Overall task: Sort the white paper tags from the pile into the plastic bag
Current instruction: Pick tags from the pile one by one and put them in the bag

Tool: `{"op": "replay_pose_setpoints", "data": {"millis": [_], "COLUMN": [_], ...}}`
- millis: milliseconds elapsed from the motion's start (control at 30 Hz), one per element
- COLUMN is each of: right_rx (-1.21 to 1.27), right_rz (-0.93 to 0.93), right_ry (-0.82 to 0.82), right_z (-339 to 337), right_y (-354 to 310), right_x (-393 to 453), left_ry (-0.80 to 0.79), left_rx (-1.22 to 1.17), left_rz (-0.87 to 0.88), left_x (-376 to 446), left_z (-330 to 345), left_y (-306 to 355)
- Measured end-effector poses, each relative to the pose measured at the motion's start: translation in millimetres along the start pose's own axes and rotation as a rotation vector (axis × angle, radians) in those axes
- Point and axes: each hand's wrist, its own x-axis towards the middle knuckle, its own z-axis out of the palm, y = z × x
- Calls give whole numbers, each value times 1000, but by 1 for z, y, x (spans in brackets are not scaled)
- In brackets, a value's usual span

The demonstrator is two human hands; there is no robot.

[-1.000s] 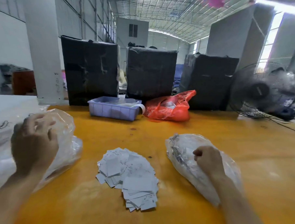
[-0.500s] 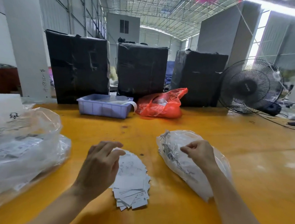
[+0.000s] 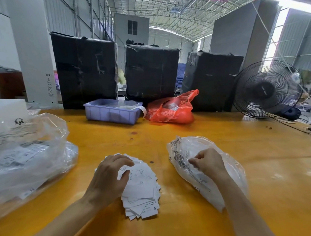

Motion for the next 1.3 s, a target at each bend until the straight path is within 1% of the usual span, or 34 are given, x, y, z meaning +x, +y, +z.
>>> {"op": "replay_pose_setpoints", "data": {"millis": [100,167,267,333,467,600,667,700,733,833,933,967,1033,1100,1133,1200,1300], "right_rx": [213,340,590,687,787,770,793,829,899,1163,1144,1127,1088,1009,969,922,915], "right_rz": [93,103,113,110,124,153,125,110,98,58,5,-2,-44,-124,-161,-191,-124], "right_ry": [-150,-163,-60,-8,106,240,272,258,205,-64,-202,-279,-500,-678,-726,-750,-668], "right_z": [-6,-8,-10,-9,-7,-5,-6,-8,-8,-4,15,23,36,45,48,50,50], "right_y": [-1,-3,-5,-5,-2,1,-2,-6,-11,-37,-57,-62,-69,-73,-75,-76,-75], "right_x": [-2,-4,-4,-3,0,4,2,0,-3,-18,-35,-41,-54,-65,-68,-71,-67], "left_ry": [0,-6,-14,-15,-40,-64,-71,-68,-64,-74,-138,-168,-250,-329,-331,-227,-41], "left_rx": [-49,-64,-75,-82,-89,-121,-128,-144,-181,-391,-586,-682,-918,-1060,-1100,-1109,-1040], "left_rz": [-57,-70,-78,-83,-108,-143,-160,-174,-200,-320,-421,-464,-545,-560,-561,-593,-652], "left_x": [1,1,0,0,1,0,1,1,1,3,6,7,8,9,9,9,10], "left_z": [-1,-2,-1,0,1,0,0,0,0,-1,-2,-3,-4,-8,-10,-12,-12], "left_y": [1,1,1,-1,-3,-1,0,1,2,7,14,16,18,18,17,17,15]}}
